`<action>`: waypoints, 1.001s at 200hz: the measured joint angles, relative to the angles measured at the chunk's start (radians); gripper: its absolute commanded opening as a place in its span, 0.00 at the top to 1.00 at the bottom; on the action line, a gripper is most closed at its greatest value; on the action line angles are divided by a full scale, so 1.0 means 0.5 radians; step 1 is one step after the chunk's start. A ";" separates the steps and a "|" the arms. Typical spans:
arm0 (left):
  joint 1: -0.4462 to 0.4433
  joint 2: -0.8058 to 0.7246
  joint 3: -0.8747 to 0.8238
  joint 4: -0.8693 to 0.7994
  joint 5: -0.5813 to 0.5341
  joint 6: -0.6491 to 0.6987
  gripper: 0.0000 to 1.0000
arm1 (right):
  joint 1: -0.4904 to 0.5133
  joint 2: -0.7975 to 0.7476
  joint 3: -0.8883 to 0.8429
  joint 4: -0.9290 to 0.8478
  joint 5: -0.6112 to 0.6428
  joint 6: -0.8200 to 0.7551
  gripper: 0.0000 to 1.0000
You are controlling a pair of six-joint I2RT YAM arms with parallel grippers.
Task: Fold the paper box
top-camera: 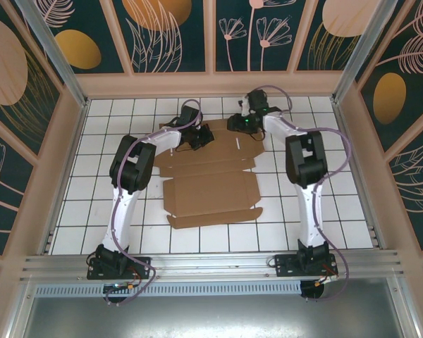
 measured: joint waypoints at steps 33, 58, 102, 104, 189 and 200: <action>0.023 -0.105 -0.032 -0.024 0.056 -0.011 0.87 | -0.204 -0.464 -0.449 0.202 -0.034 0.043 0.47; 0.036 -0.296 -0.145 0.034 0.128 -0.024 0.84 | -0.351 -0.627 -0.668 0.339 -0.043 0.055 0.45; 0.082 -0.506 -0.497 0.215 0.219 -0.042 0.90 | -0.426 -0.506 -0.755 0.357 -0.168 0.022 0.44; 0.086 -0.506 -0.517 0.222 0.224 -0.047 0.90 | -0.426 -0.494 -0.753 0.354 -0.176 0.021 0.44; 0.139 -0.397 -0.746 0.267 0.252 -0.070 0.99 | -0.432 -0.184 -0.658 0.266 -0.582 -0.068 0.49; 0.141 -0.392 -0.748 0.285 0.259 -0.070 0.99 | -0.438 -0.178 -0.649 0.266 -0.633 -0.066 0.50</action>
